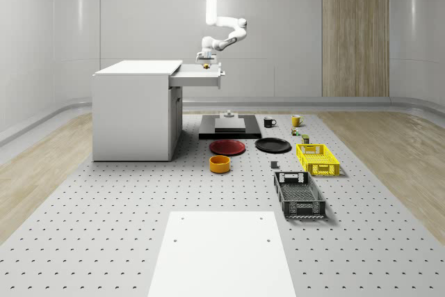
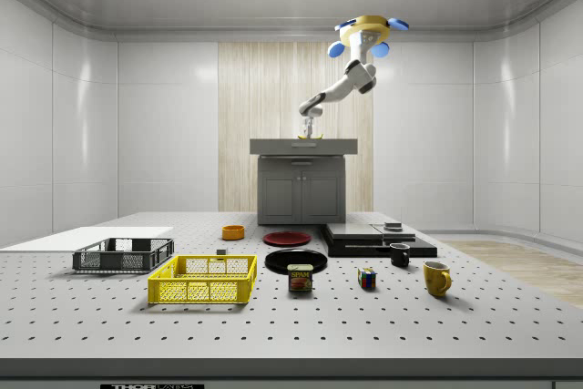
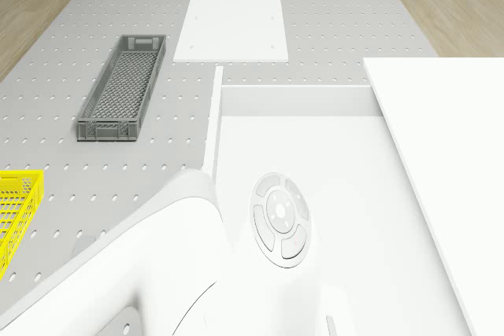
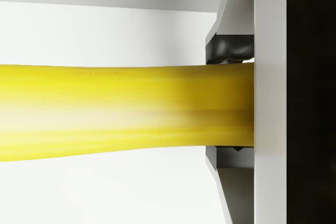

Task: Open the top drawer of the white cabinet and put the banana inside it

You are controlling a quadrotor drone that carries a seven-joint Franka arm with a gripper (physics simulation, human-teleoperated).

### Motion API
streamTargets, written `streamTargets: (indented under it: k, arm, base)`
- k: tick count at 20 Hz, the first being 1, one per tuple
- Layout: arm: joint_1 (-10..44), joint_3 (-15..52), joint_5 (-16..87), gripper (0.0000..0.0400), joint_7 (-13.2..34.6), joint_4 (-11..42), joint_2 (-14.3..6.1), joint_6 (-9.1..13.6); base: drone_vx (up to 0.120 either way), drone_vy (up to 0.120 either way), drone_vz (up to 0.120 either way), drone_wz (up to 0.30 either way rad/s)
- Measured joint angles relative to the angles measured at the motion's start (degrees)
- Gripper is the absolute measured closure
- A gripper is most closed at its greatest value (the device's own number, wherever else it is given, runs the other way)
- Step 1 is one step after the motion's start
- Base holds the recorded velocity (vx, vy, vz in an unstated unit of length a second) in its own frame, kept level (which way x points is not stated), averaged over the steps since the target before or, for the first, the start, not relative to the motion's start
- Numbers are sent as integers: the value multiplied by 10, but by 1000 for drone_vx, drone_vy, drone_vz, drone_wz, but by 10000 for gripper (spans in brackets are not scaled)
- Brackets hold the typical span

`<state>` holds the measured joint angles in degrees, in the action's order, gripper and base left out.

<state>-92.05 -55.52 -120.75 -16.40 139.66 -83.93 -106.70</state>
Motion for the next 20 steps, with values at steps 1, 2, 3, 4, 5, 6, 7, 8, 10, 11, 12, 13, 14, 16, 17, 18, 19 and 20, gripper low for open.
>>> streamTargets:
  k: [1,2,3,4,5,6,7,8,10,11,12,13,14,16,17,18,19,20]
  arm:
    - [-2,5,-5,210,0,-5,3,-3]
    - [-4,9,-9,210,1,-10,6,-5]
    - [-5,13,-13,210,1,-14,9,-8]
    - [-7,18,-17,210,1,-19,11,-10]
    - [-8,21,-21,210,2,-23,14,-12]
    - [-10,25,-24,210,2,-27,17,-15]
    - [-11,29,-28,210,3,-32,20,-17]
    - [-13,32,-31,210,3,-36,23,-19]
    - [-14,37,-37,210,4,-43,27,-22]
    - [-15,39,-39,179,6,-45,29,-22]
    - [-15,41,-41,139,11,-47,31,-22]
    - [-15,42,-44,108,16,-48,33,-22]
    - [-14,41,-45,84,20,-48,34,-21]
    - [-10,38,-44,51,27,-44,35,-16]
    - [-8,35,-42,40,29,-40,34,-12]
    - [-5,32,-41,31,32,-36,34,-9]
    - [-3,30,-39,24,34,-33,33,-5]
    - [-1,27,-38,19,35,-30,33,-2]
  base:
    - [0,0,0,0]
    - [0,0,0,0]
    - [0,0,0,0]
    - [0,0,0,0]
    - [0,0,0,0]
    - [0,0,0,0]
    - [0,0,0,0]
    - [0,0,0,0]
    - [0,0,0,0]
    - [0,0,0,0]
    - [0,0,0,0]
    - [0,0,0,0]
    - [0,0,0,0]
    - [0,0,0,0]
    - [0,0,0,0]
    - [0,0,0,0]
    - [0,0,0,0]
    - [0,0,0,0]
